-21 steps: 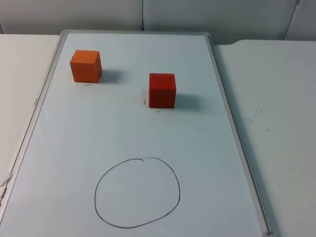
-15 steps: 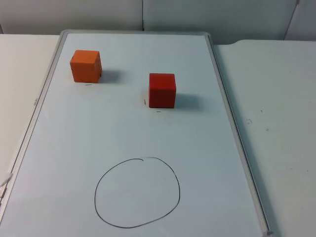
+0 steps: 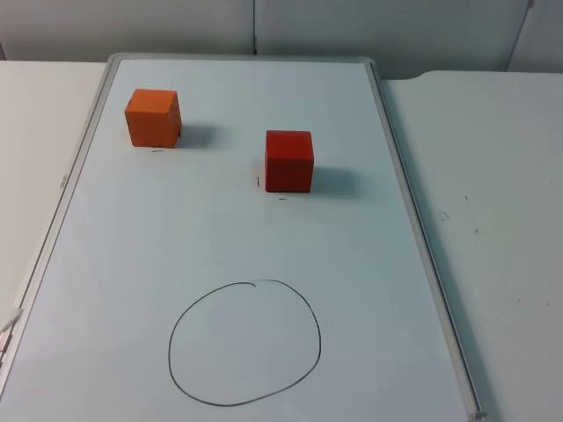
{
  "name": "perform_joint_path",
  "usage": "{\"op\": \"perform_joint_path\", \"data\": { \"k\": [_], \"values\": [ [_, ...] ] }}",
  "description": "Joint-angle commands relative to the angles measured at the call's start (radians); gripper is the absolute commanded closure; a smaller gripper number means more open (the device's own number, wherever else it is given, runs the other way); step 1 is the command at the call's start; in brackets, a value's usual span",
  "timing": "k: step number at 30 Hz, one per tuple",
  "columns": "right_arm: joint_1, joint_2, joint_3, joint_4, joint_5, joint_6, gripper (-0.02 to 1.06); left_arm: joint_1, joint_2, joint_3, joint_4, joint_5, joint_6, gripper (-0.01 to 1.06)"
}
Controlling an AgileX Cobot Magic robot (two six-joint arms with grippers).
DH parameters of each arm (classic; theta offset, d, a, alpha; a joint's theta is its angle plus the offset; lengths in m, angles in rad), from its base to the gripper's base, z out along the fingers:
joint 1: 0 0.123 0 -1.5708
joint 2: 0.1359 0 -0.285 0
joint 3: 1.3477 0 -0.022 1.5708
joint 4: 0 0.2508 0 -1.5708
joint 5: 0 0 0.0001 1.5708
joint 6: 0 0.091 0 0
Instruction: Pick up one cube with the left hand and another cube with the right hand. First place the cube in the right hand at the target position, then stack the cube in the left hand on top.
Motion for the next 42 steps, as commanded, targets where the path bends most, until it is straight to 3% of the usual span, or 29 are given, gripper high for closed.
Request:
{"op": "perform_joint_path", "data": {
  "k": [1,8,16,24,31,35,42],
  "values": [
    [-0.006,-0.003,0.007,0.000,-0.010,-0.007,0.00,0.003,0.084,-0.040,-0.013,-0.090,0.000,0.00],
    [-0.006,-0.003,0.007,0.000,-0.010,-0.007,0.00,0.003,0.302,-0.151,-0.013,-0.174,0.000,0.00],
    [-0.006,-0.003,0.007,0.000,-0.010,-0.007,0.00,0.003,0.573,-0.376,-0.043,-0.174,0.055,0.00],
    [-0.006,-0.003,0.007,0.000,-0.010,-0.005,0.00,0.003,0.821,-0.589,-0.221,-0.174,0.190,0.00],
    [-0.006,-0.003,0.007,-0.013,-0.010,0.019,0.00,0.001,1.025,-0.692,-0.321,-0.172,0.248,0.00],
    [-0.006,-0.003,0.007,-0.028,-0.010,0.044,0.00,-0.045,1.128,-0.725,-0.367,-0.168,0.301,0.00],
    [-0.006,-0.003,0.007,-0.025,-0.010,0.035,0.00,-0.205,1.367,-0.788,-0.364,-0.185,0.302,0.00]
  ]
}}
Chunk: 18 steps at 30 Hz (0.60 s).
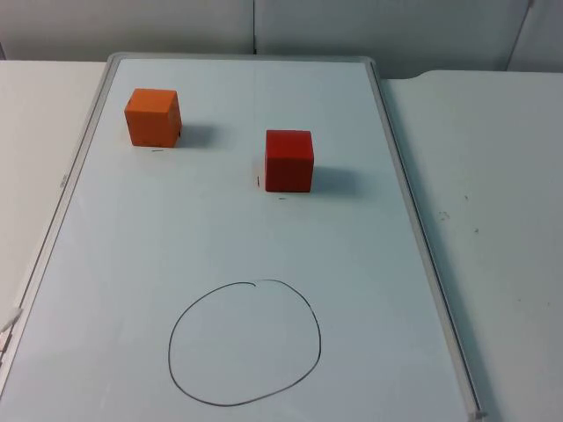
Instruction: Pick up one cube with the left hand and another cube with the right hand. First place the cube in the right hand at the target position, then stack the cube in the left hand on top.
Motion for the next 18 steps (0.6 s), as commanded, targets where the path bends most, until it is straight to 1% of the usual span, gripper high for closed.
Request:
{"op": "perform_joint_path", "data": {
  "k": [1,3,6,7,9,16,18],
  "values": [
    [-0.006,-0.003,0.007,-0.001,-0.010,-0.012,0.00,-0.042,0.064,-0.015,-0.010,-0.024,-0.013,0.00],
    [-0.006,-0.003,0.007,0.004,-0.010,-0.022,0.00,-0.056,0.099,-0.015,-0.010,-0.036,-0.020,0.00],
    [-0.006,-0.003,0.007,0.033,-0.010,-0.060,0.00,-0.099,0.190,-0.015,-0.010,-0.066,-0.030,0.00],
    [-0.006,-0.003,0.007,0.033,-0.010,-0.060,0.00,-0.099,0.190,-0.015,-0.010,-0.066,-0.030,0.00],
    [-0.006,-0.003,0.007,0.035,-0.010,-0.062,0.00,-0.120,0.263,-0.017,-0.013,-0.089,-0.037,0.00],
    [-0.006,-0.003,0.007,0.048,-0.010,-0.082,0.00,-0.134,0.388,-0.055,-0.011,-0.104,-0.079,0.00],
    [-0.006,-0.003,0.007,0.048,-0.010,-0.082,0.00,-0.136,0.448,-0.088,-0.011,-0.097,-0.090,0.00]
  ]
}}
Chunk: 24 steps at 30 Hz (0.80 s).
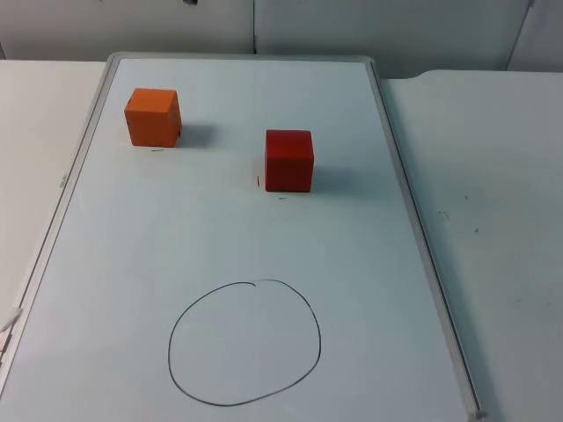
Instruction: Pick up one cube with the left hand and another cube with the right hand. First place the cube in the right hand at the target position, then stack the cube in the left hand on top.
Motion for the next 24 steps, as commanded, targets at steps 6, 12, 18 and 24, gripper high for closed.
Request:
{"op": "perform_joint_path", "data": {
  "k": [6,12,18,24],
  "values": [
    [-0.006,-0.003,0.007,0.007,-0.010,-0.012,0.00,-0.007,0.128,-0.086,0.036,0.012,-0.100,0.00],
    [-0.006,-0.003,0.007,0.007,-0.010,-0.012,0.00,-0.007,0.178,-0.090,0.172,0.009,-0.274,0.01],
    [-0.006,-0.003,0.007,0.007,-0.010,-0.012,0.00,-0.007,0.211,-0.090,0.187,0.016,-0.298,0.01],
    [-0.006,-0.003,0.007,0.007,-0.010,-0.012,0.00,-0.011,0.246,-0.090,0.188,-0.004,-0.298,0.01]
  ]
}}
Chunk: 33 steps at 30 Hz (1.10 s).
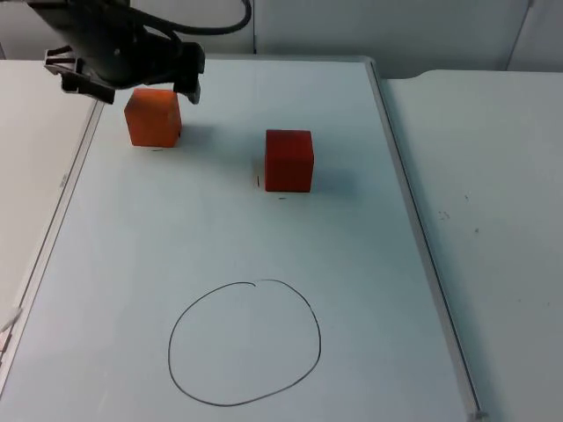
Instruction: Pick up one cube with the left hand and another cube with the right hand. First place the cube in the right hand at the target position, then stack the cube in the left hand on top.
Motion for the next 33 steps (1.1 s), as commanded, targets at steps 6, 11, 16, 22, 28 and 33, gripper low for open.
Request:
{"op": "perform_joint_path", "data": {
  "k": [6,11,16,22,28,33],
  "values": [
    [-0.006,-0.003,0.007,0.007,-0.010,-0.007,0.00,-0.011,0.040,-0.009,0.004,-0.029,-0.008,0.01],
    [-0.006,-0.003,0.007,0.007,-0.010,-0.007,0.00,-0.011,0.047,-0.009,0.009,-0.048,-0.006,0.03],
    [-0.006,-0.003,0.007,0.007,-0.010,-0.007,0.00,-0.011,0.050,-0.009,0.029,-0.048,-0.006,0.24],
    [-0.006,-0.003,0.007,0.007,-0.010,-0.007,0.00,-0.011,0.045,-0.009,0.030,-0.039,-0.008,0.67],
    [-0.006,-0.003,0.007,0.003,-0.010,0.001,0.00,-0.015,-0.046,-0.009,0.032,0.053,-0.013,0.77],
    [-0.006,-0.003,0.007,0.003,-0.010,0.001,0.00,-0.017,-0.202,-0.009,0.032,0.170,-0.013,0.77]
  ]
}}
